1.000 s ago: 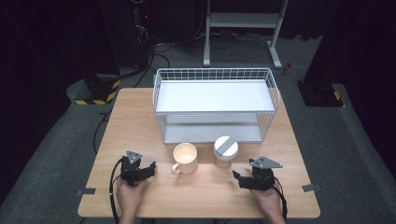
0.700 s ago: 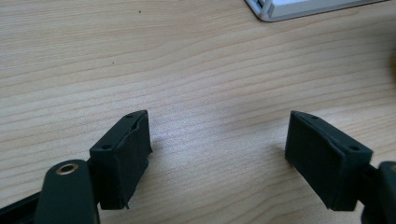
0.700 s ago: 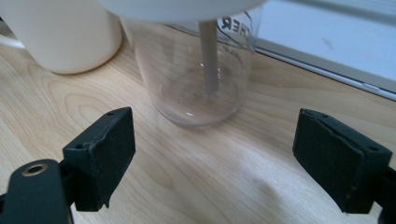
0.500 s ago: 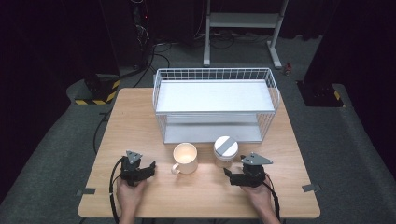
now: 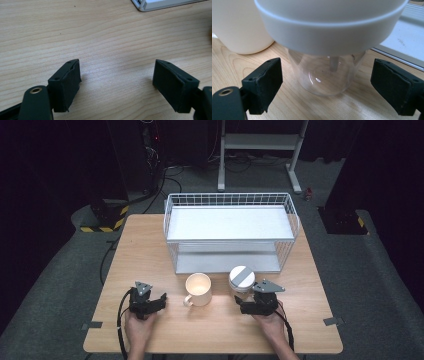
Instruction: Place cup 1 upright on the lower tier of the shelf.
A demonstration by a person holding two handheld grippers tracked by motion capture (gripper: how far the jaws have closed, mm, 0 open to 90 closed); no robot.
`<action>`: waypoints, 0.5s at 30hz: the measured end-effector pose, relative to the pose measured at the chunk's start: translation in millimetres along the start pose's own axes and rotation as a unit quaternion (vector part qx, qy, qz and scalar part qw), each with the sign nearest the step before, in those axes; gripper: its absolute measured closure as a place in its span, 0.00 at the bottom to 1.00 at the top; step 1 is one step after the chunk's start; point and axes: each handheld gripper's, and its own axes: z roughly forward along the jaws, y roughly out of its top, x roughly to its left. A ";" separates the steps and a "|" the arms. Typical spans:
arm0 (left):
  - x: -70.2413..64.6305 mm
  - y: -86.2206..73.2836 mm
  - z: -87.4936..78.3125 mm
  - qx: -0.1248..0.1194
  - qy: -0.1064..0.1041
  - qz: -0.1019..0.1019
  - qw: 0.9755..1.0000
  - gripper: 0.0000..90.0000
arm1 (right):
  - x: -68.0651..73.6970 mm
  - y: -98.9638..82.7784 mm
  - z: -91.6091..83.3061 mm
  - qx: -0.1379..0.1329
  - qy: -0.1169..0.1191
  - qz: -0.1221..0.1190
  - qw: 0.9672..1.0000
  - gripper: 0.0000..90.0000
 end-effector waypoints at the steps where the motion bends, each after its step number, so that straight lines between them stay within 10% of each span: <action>1: 0.0 0.0 0.0 0.000 0.000 0.000 1.000 0.25 | 0.1 1.4 0.6 0.001 0.000 0.001 1.000 0.11; 15: -0.1 -0.1 0.0 0.000 0.000 -0.001 1.000 0.25 | 4.2 12.0 15.9 -0.006 -0.004 0.001 1.000 0.14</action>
